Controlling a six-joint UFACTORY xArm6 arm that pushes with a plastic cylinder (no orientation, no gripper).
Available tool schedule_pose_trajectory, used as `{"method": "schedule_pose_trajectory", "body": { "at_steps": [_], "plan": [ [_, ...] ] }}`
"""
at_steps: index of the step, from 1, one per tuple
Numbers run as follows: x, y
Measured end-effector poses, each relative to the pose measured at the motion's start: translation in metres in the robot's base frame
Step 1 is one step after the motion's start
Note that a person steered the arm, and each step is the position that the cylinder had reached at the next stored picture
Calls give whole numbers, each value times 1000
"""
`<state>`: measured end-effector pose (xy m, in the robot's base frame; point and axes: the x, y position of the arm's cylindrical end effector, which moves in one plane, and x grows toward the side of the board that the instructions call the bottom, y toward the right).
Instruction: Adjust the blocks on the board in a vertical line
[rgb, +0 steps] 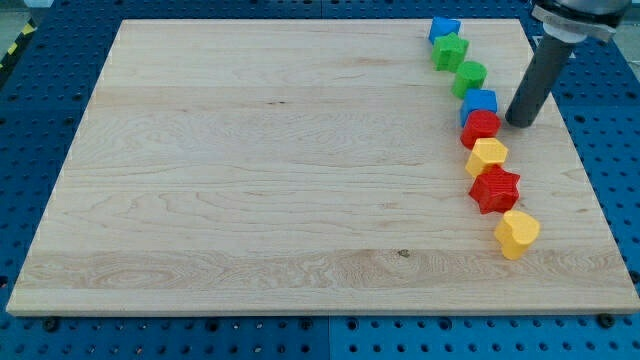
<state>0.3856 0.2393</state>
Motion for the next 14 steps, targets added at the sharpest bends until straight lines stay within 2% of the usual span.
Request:
{"method": "schedule_pose_trajectory", "body": {
  "at_steps": [2,5,8,11,14],
  "plan": [
    [-19,0],
    [2,0],
    [2,-31],
    [-2,-7],
    [18,-5]
  ]
}}
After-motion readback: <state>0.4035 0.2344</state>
